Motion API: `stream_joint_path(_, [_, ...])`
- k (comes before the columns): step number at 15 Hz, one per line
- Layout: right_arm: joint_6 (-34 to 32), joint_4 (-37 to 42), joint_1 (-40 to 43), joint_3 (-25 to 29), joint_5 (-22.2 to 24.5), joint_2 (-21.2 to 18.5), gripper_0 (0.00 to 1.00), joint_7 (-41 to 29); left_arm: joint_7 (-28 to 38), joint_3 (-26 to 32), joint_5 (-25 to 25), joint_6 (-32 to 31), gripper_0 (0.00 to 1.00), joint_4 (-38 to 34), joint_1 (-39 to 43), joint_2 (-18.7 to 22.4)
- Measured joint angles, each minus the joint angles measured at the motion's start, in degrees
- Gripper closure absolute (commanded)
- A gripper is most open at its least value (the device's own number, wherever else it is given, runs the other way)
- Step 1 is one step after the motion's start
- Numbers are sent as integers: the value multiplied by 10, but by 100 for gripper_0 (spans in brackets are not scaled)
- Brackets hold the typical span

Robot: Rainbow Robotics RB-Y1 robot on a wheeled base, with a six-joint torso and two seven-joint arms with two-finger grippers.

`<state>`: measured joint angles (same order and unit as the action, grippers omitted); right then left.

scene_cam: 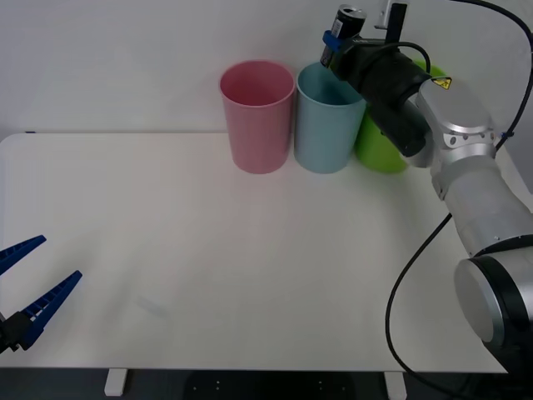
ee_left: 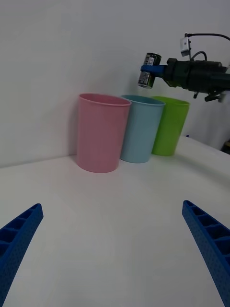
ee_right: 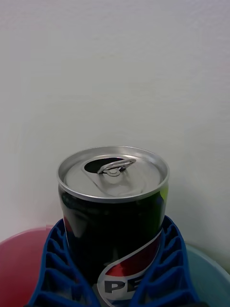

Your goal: Grasp the object on the table and drop it into the matching bin: aluminum can to the light blue bin, PET bottle to the pink bin.

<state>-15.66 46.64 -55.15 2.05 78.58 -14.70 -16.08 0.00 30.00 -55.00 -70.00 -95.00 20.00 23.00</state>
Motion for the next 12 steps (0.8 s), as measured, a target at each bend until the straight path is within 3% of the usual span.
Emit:
stream_joint_path(5, [0,-1,0,-1,-2,0,100,3,0,0,0,0,0,0,0,0])
stream_joint_path(6, [0,-1,0,-1,-2,0,85,3,0,0,0,0,0,0,0,0])
stream_joint_path(7, [0,-1,0,-1,-2,0,14,3,0,0,0,0,0,0,0,0])
stream_joint_path(8, [0,-1,0,0,-2,0,0,4,0,0,0,0,0,0,0,0])
stream_joint_path(12, [0,-1,0,0,-2,0,0,17,0,0,0,0,0,0,0,0])
